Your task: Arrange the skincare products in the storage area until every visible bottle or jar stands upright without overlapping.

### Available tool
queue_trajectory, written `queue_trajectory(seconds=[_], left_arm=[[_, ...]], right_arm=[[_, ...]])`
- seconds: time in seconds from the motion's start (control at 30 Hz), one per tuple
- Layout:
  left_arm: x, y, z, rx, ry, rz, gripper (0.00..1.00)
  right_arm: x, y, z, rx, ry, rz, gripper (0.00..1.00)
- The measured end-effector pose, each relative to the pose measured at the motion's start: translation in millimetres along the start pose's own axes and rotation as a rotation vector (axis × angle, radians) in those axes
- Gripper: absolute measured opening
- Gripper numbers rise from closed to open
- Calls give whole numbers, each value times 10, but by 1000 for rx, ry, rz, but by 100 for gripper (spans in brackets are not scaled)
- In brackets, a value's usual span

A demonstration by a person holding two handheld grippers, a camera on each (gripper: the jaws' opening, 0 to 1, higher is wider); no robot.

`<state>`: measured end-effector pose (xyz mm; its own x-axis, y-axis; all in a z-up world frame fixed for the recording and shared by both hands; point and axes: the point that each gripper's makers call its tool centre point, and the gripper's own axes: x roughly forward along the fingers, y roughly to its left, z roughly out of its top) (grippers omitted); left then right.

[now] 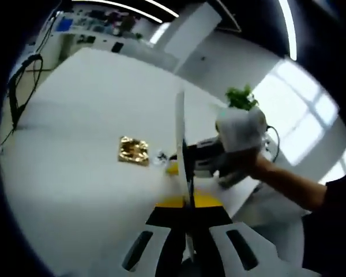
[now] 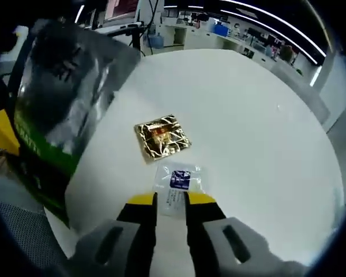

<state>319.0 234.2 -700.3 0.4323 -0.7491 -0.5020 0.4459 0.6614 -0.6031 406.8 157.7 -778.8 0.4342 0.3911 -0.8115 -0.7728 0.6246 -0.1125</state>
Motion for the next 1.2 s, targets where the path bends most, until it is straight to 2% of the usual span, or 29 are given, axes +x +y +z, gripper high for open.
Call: queue_trajectory(seconds=[0.1, 0.23, 0.43, 0.67, 0.97, 1.1, 1.2], left_arm=[[42, -25, -55, -7, 27, -6, 0], [101, -35, -175, -23, 88, -2, 0], [194, -24, -234, -65, 119, -11, 0], [289, -30, -288, -74, 163, 3, 0], [424, -81, -325, -75, 199, 1, 0], [468, -26, -352, -31, 238, 55, 0], [517, -72, -350, -20, 252, 57, 0]], right_arm=[[-32, -9, -9, -27, 3, -13, 19], [-155, 1, 66, -44, -29, -22, 19], [-322, 47, 158, -42, -70, -9, 18], [-487, 111, 84, -57, -81, -10, 20], [-647, 355, 24, -62, -98, 42, 21], [-718, 454, -16, -61, -112, 57, 21], [-751, 522, -113, -55, -111, 62, 21]])
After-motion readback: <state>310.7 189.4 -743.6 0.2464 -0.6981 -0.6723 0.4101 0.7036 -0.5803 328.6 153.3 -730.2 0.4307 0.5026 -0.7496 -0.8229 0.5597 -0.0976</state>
